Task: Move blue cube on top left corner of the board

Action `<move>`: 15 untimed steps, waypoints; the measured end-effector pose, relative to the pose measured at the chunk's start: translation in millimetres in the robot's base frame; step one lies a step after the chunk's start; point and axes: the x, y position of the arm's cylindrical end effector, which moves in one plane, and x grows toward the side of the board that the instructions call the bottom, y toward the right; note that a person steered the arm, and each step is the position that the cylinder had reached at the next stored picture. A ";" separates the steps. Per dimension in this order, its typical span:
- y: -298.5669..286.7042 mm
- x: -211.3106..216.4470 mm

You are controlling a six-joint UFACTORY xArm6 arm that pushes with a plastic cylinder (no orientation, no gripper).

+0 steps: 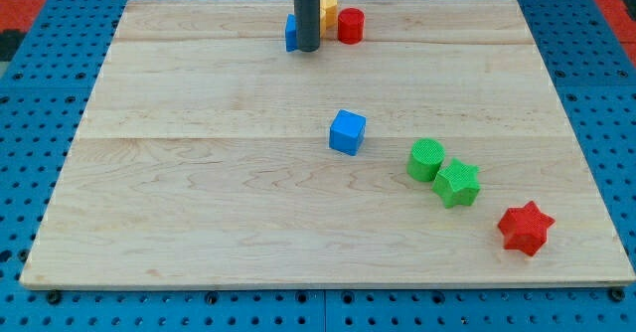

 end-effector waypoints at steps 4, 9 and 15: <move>7.5 37.2; 57.2 166.7; -50.5 189.0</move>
